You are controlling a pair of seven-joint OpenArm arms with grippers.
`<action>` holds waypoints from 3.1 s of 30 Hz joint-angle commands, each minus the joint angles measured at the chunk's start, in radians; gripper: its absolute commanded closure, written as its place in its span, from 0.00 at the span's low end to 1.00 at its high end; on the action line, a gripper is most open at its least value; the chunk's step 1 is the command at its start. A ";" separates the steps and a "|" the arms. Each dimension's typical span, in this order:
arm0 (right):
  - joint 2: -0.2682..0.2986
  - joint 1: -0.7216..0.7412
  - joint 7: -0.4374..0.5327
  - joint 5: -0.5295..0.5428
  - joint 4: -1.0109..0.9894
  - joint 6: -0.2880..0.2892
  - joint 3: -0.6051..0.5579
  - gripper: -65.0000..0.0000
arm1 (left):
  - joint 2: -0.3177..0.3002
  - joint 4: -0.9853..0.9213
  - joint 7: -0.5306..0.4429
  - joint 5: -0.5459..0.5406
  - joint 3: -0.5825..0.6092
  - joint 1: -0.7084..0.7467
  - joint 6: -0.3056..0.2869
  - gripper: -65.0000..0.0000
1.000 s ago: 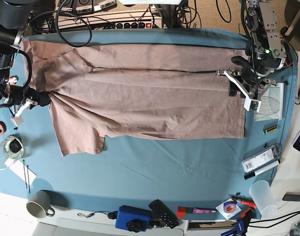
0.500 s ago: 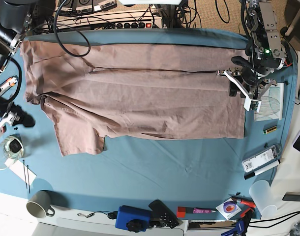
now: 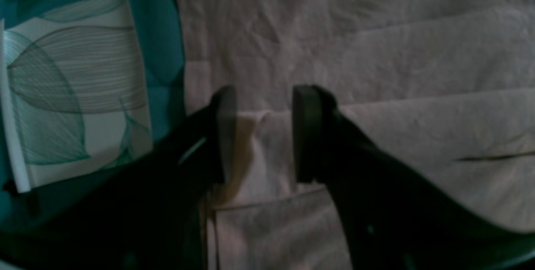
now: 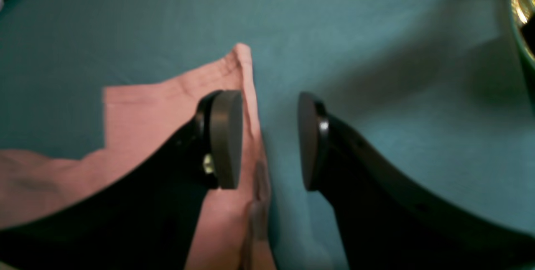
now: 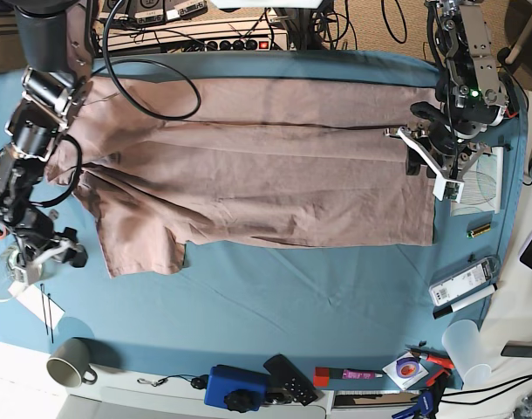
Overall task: Fold the T-shirt properly
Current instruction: 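Grasp the hem corner with the left gripper too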
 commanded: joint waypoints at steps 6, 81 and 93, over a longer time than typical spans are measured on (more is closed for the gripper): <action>-0.004 0.030 0.091 -0.014 -0.110 -0.011 -0.119 0.66 | -0.008 0.018 -0.021 -0.004 -0.003 -0.007 0.000 0.65; -0.020 0.055 -0.061 0.063 0.066 -0.035 -0.206 1.00 | -0.047 -0.724 0.122 -0.298 -0.003 -0.573 -0.086 1.00; 0.003 0.016 -0.275 0.278 0.245 0.017 -0.118 1.00 | -0.047 -0.566 0.249 -0.305 -0.003 -0.570 -0.086 1.00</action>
